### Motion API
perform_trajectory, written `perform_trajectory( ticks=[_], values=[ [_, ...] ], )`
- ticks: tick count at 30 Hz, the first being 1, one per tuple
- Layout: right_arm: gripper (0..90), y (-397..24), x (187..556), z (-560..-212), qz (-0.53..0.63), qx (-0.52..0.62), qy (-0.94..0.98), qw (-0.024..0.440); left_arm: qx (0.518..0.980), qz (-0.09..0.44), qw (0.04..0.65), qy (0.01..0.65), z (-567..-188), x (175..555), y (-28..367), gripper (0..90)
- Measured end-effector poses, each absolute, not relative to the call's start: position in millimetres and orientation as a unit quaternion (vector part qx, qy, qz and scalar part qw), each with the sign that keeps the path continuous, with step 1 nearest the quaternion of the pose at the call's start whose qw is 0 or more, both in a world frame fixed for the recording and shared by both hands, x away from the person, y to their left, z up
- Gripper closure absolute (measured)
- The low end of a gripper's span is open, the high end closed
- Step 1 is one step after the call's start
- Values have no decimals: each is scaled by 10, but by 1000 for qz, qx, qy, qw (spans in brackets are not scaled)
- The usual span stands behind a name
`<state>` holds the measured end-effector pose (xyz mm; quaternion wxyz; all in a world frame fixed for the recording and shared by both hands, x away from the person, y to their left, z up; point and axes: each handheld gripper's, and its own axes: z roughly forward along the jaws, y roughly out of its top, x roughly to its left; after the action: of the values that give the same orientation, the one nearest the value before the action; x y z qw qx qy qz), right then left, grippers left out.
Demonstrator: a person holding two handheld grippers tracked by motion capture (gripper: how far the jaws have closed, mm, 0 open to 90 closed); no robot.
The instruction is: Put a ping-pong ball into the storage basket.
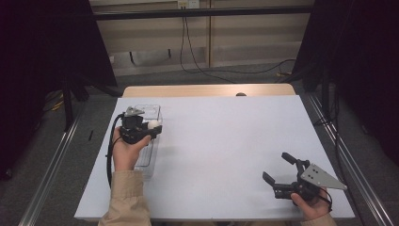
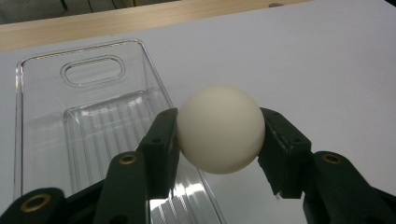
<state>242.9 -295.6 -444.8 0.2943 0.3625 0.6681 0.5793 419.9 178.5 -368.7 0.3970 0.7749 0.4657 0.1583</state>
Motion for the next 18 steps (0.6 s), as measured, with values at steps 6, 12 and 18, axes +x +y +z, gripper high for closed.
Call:
perform_trajectory(
  ticks=[6,12,18],
  values=[
    [33,-2955,2430,-4449,579,362,669,293,771,162,397,470,-3684,4195,1820,510],
    [33,-2955,2429,-4448,579,363,668,294,769,165,397,473,-3694,4198,1848,510],
    [33,-2955,2430,-4448,579,363,668,294,770,170,392,474,-3700,4201,1882,510]
  ],
)
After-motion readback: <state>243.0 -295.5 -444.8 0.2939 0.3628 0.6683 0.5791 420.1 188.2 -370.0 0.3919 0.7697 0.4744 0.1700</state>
